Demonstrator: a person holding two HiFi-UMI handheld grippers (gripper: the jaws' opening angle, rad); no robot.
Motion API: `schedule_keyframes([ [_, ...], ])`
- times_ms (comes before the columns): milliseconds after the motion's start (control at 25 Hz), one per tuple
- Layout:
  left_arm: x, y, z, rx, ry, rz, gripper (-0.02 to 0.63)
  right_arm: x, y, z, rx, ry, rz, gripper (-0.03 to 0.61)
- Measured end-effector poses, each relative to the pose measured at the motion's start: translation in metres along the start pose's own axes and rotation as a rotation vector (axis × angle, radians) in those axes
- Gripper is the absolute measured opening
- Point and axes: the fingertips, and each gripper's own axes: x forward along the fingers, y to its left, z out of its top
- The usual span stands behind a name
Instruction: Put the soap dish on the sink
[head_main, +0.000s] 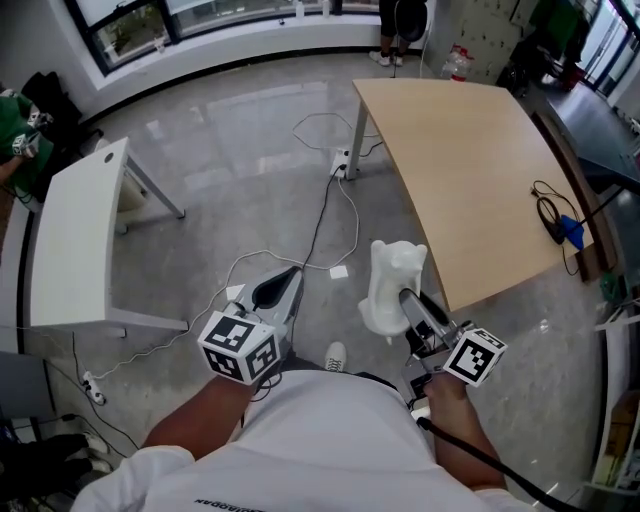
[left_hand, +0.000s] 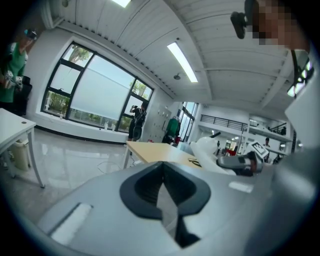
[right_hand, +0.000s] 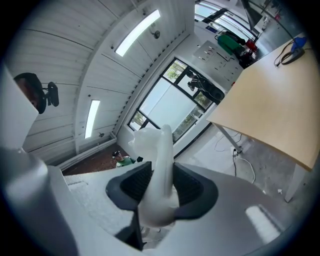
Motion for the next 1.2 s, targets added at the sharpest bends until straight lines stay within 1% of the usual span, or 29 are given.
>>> schedule_keyframes([
  [200,0.023,-0.01,0.006,-0.001,-0.021,0.016,0.008,-0.003,-0.017,0.015,0.001,0.018,0.018,0.138],
  [440,0.034,-0.016,0.008,0.017,-0.015,0.027,0.009,-0.003,-0.032,0.023,0.014,0.017,0.027,0.138],
  [600,0.032,-0.009,0.014,0.02,-0.018,0.057,0.009,0.007,-0.033,0.025,0.04,0.024,0.049,0.138],
  [840,0.026,0.01,0.015,0.008,-0.036,0.118,0.008,0.033,-0.038,0.019,0.045,0.078,0.083,0.138],
  [1000,0.027,0.026,0.014,-0.007,-0.045,0.155,0.008,0.052,-0.039,0.023,0.025,0.107,0.104,0.138],
  [1200,0.036,0.045,0.021,-0.005,-0.059,0.17,0.009,0.077,-0.042,0.029,0.004,0.137,0.115,0.138],
])
